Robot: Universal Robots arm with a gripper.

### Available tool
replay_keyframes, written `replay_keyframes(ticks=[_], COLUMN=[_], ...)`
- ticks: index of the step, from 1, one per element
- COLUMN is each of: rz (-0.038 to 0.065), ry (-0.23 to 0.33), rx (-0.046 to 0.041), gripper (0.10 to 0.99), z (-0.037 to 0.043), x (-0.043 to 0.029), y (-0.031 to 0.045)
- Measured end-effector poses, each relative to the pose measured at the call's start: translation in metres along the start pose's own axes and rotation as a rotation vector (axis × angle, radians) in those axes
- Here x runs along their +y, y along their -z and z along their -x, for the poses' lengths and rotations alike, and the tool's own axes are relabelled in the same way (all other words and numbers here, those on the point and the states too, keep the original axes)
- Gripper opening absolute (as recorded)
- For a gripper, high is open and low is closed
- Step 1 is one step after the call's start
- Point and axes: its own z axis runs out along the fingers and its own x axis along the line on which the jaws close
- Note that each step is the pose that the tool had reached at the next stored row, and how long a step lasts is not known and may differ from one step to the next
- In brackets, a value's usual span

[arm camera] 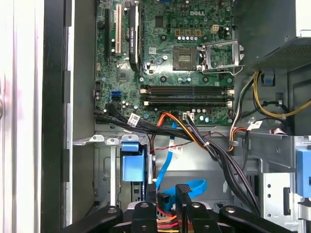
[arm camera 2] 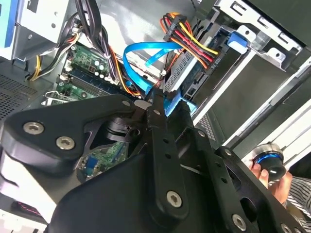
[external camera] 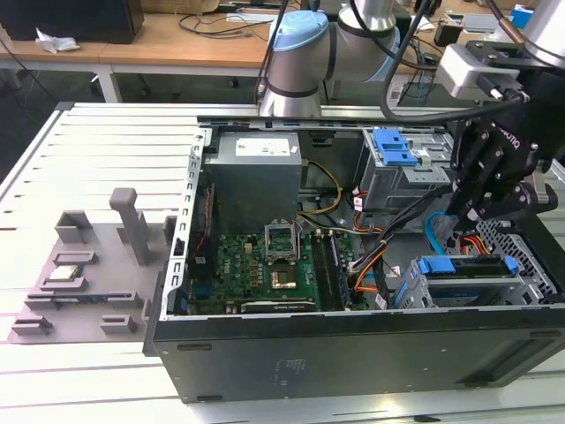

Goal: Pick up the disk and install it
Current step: 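Insert the second disk wire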

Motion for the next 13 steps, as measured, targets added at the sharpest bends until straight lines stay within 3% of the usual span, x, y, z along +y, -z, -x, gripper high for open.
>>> replay_keyframes(ticks=[5, 7, 11, 13], rz=[0.0, 0.0, 0.0, 0.0], ry=[0.001, 0.001, 0.001, 0.001], rx=[-0.0001, 0.0, 0.0, 0.0001], gripper=[0.302, 0.165, 0.165, 0.165], z=[-0.0001, -0.0001, -0.0001, -0.0046], x=[0.0002, 0.0002, 0.0003, 0.0003], y=[-0.0003, -0.0003, -0.0003, -0.0004])
